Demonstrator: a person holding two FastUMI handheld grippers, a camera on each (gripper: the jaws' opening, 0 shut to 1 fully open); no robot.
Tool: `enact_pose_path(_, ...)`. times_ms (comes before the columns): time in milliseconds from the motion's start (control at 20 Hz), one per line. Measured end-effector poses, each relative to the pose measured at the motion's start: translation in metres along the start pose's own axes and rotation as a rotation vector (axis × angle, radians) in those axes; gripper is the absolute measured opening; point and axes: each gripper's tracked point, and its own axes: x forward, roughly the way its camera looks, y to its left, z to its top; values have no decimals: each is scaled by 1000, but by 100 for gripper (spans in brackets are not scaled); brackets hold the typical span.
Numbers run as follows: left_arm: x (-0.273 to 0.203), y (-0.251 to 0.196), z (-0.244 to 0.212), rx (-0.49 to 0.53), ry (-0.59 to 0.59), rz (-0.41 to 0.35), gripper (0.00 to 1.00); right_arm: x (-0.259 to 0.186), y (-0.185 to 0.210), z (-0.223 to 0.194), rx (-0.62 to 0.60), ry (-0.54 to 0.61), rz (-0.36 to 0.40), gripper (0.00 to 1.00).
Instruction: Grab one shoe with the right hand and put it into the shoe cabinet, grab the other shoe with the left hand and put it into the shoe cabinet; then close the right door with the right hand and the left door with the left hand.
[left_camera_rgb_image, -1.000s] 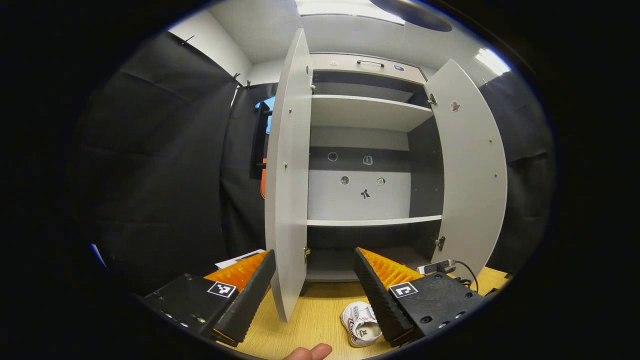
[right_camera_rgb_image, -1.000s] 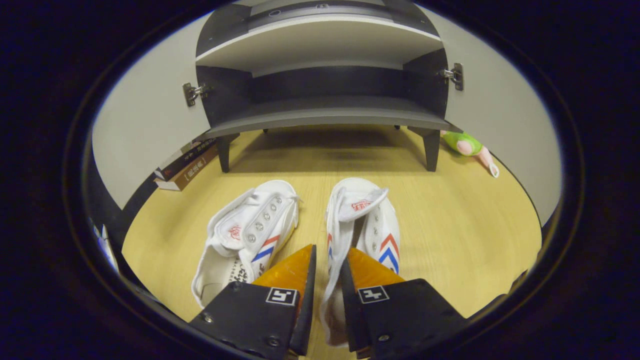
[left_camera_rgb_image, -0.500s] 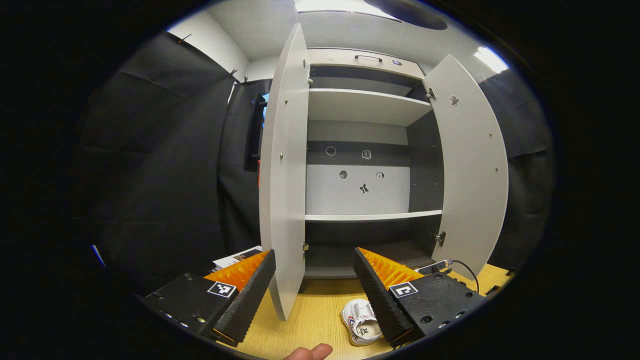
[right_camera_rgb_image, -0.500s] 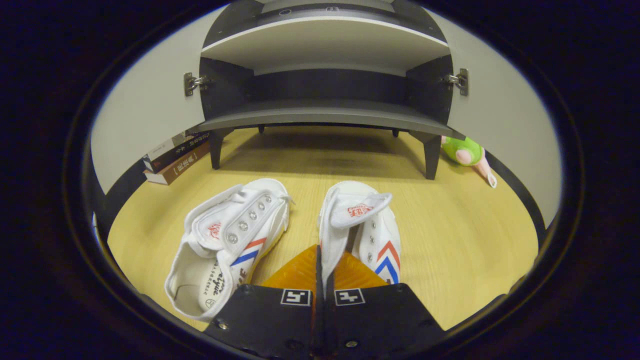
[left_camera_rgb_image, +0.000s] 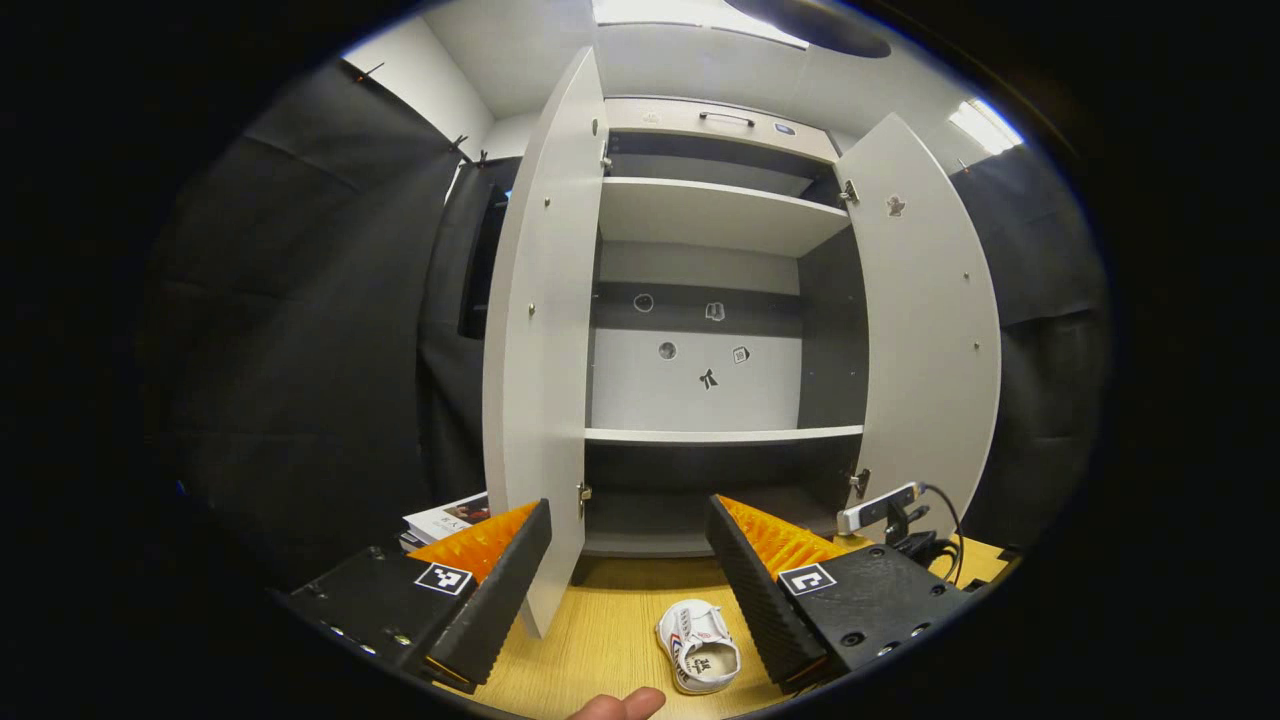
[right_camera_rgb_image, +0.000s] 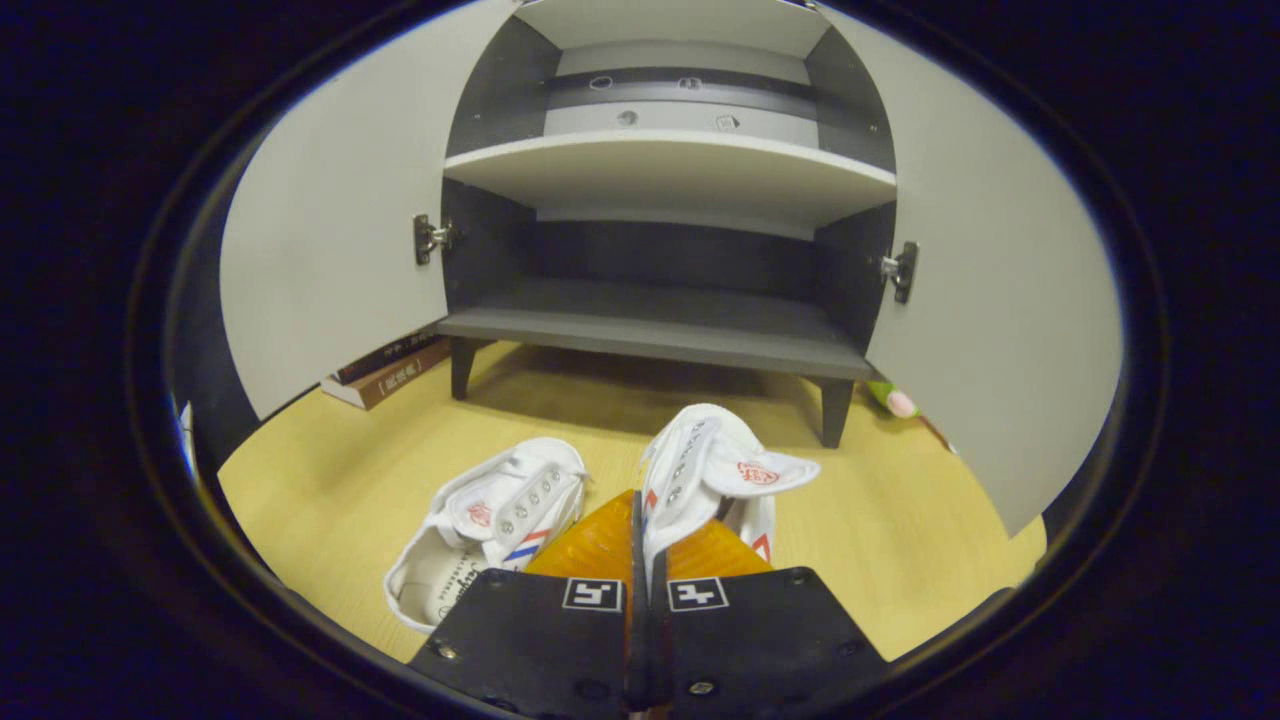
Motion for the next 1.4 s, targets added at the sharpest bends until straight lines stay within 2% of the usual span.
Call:
enact_pose_path(200,-5,-15,6,-12,-27,-20,95,-39,-3,67,-31,-103,26,3)
enact_pose_path(400,-9,-30,10,-3,-46,-43,95,-71,-1,149,-7,-202,115,4)
enact_pose_path(550,-11,-39,11,-7,-54,-58,95,-73,-12,213,-80,-274,89,4)
enact_pose_path(650,-11,-42,9,-8,-48,-59,95,-68,-14,255,-84,-315,78,4)
enact_pose_path(850,-14,-45,8,0,-44,-60,95,-28,-28,313,-63,-278,46,1)
enact_pose_path(1000,-14,-42,9,-10,-50,-59,95,16,-44,342,-108,-241,-15,4)
enact_pose_path(1150,-14,-36,9,-10,-48,-48,95,60,-56,353,-138,-168,-70,4)
enact_pose_path(1400,-9,-19,4,-13,-31,-19,95,109,-71,348,-119,-53,-103,4)
